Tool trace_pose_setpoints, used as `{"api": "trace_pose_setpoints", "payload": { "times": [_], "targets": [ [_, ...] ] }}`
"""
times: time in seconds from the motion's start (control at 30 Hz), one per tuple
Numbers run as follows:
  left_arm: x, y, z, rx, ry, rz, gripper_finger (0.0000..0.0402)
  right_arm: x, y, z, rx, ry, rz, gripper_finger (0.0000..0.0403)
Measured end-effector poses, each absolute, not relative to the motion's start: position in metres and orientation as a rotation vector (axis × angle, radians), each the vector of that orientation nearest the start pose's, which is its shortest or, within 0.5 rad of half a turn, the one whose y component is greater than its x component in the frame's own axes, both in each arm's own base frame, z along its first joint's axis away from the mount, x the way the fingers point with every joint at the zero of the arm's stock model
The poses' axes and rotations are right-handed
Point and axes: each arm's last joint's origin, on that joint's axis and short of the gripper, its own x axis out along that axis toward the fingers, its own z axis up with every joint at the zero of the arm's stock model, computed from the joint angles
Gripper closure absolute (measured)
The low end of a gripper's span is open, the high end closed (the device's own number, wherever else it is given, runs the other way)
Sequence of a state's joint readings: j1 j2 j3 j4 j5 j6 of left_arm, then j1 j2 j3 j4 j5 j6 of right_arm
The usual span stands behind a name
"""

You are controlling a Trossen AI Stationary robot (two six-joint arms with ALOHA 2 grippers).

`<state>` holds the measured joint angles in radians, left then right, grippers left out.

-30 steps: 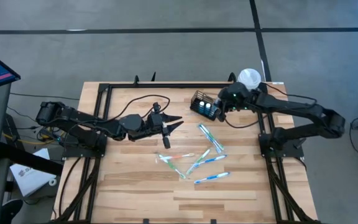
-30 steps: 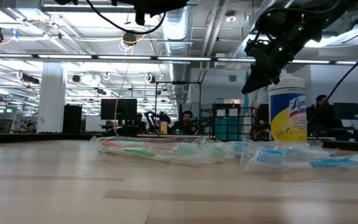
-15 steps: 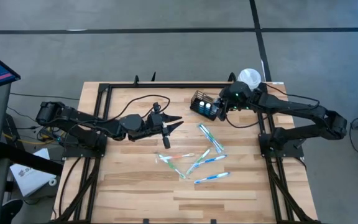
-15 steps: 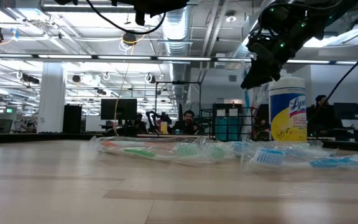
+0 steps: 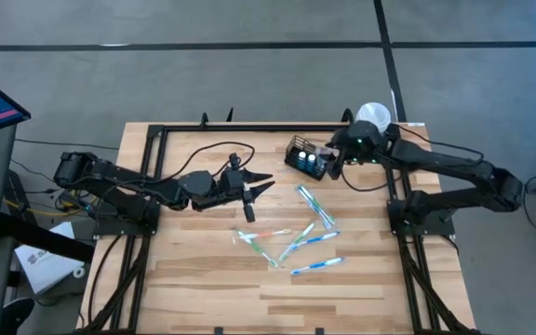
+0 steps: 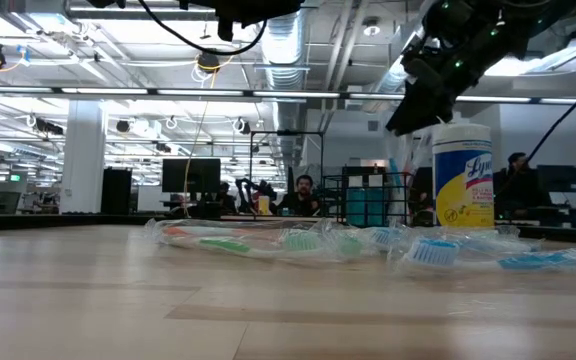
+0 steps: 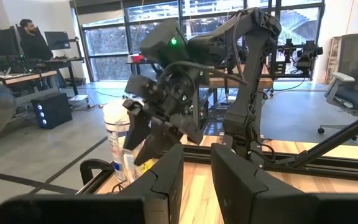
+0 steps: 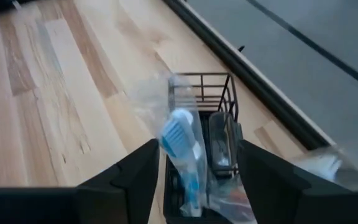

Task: Pick & Place toothbrushing station
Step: Put the blue toothbrush into the mesh organizer, then put the orange toothbrush into the mesh organizer

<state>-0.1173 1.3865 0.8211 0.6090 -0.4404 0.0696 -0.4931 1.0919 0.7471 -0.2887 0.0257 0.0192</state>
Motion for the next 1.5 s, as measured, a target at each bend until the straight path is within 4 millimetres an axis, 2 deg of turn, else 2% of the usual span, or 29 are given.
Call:
{"api": "trace_pose_setpoints", "payload": {
  "times": [0.17, 0.33, 0.6, 0.87, 1.0, 1.27, 1.37, 1.5],
  "targets": [
    [0.304, -0.023, 0.286, 0.057, -0.029, 0.324, 0.0325, 0.192, -0.101, 0.267, 0.15, 0.56, -0.497, 0.0206],
    [0.304, -0.025, 0.281, 0.07, 0.019, 0.28, 0.0325, 0.189, -0.086, 0.273, 0.136, 0.543, -0.44, 0.0215],
    [0.301, -0.028, 0.256, 0.008, 0.274, 0.165, 0.0325, 0.195, -0.056, 0.272, 0.123, 0.58, -0.304, 0.0225],
    [0.297, -0.034, 0.231, -0.088, 0.503, 0.057, 0.0325, 0.2, -0.036, 0.272, 0.12, 0.58, -0.217, 0.0228],
    [0.301, -0.043, 0.215, -0.098, 0.577, 0.011, 0.0325, 0.201, -0.031, 0.272, 0.118, 0.581, -0.194, 0.0228],
    [0.312, -0.052, 0.169, -0.174, 0.757, 0.025, 0.0325, 0.201, -0.026, 0.271, 0.131, 0.591, -0.178, 0.0228],
    [0.314, -0.052, 0.158, -0.194, 0.795, 0.038, 0.0325, 0.201, -0.026, 0.271, 0.128, 0.596, -0.193, 0.0228],
    [0.314, -0.053, 0.153, -0.208, 0.814, 0.047, 0.0325, 0.2, -0.028, 0.27, 0.112, 0.609, -0.244, 0.0228]
  ]
}}
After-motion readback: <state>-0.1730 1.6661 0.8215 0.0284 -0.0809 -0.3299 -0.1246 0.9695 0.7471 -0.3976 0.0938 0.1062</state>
